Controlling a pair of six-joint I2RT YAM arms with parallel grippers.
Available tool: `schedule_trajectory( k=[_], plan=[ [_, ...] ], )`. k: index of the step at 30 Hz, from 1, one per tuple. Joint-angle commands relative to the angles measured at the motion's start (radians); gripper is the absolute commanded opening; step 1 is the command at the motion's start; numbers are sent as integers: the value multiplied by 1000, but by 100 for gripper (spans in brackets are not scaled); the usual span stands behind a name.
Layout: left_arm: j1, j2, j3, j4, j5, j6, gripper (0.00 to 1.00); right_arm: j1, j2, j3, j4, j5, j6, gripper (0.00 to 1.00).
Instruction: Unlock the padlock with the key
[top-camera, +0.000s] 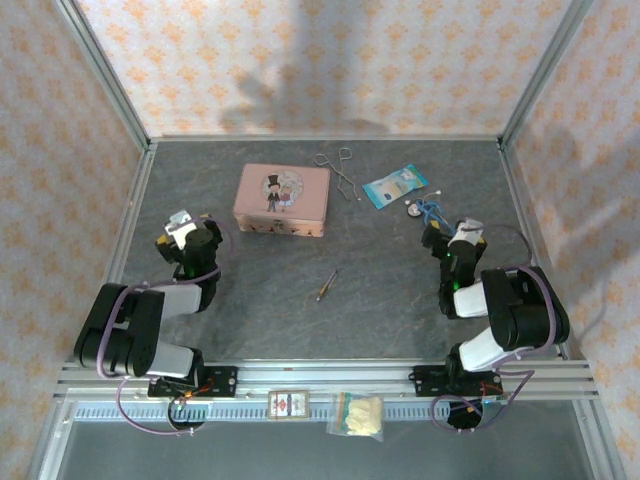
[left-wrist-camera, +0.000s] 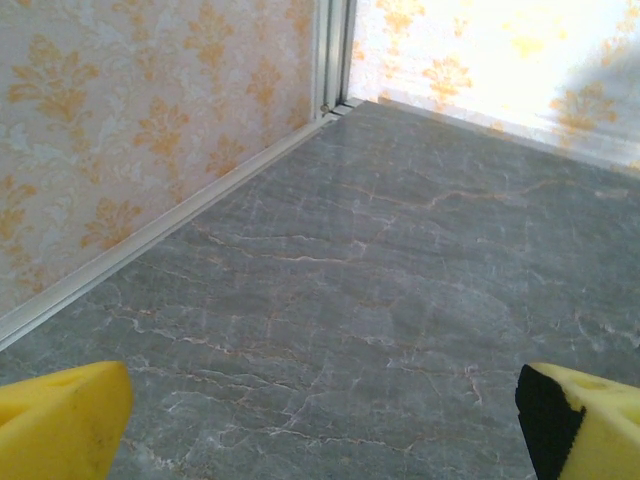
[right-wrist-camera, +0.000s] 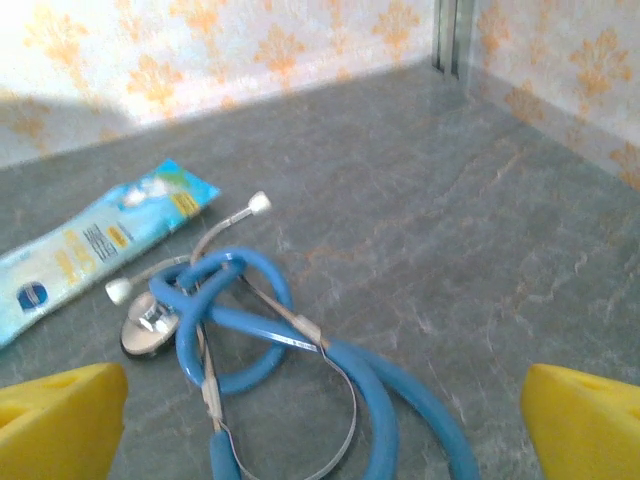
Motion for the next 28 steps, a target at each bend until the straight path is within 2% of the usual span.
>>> schedule_trajectory(
  k=[1, 3, 5, 6, 12, 14, 28],
  plan=[
    [19, 39, -33, 287, 107, 133, 100, -6, -11, 10, 85, -4, -15, 100],
    [54, 89, -88, 421, 238, 135, 100, -6, -6, 11, 95, -5, -20, 100],
    [67, 140, -156, 603, 271, 139, 100, -5, -10, 13, 84, -8, -19, 100],
    [74, 141, -172, 639, 286, 132, 100, -6, -10, 10, 90, -10, -21, 100],
    [86, 118, -132, 510, 331, 123, 99, -6, -10, 14, 81, -11, -19, 100],
    [86, 132, -141, 551, 330, 131, 99, -6, -10, 13, 82, -11, -20, 100],
    [86, 127, -133, 531, 323, 126, 99, -6, -10, 11, 86, -22, -26, 100]
  ],
)
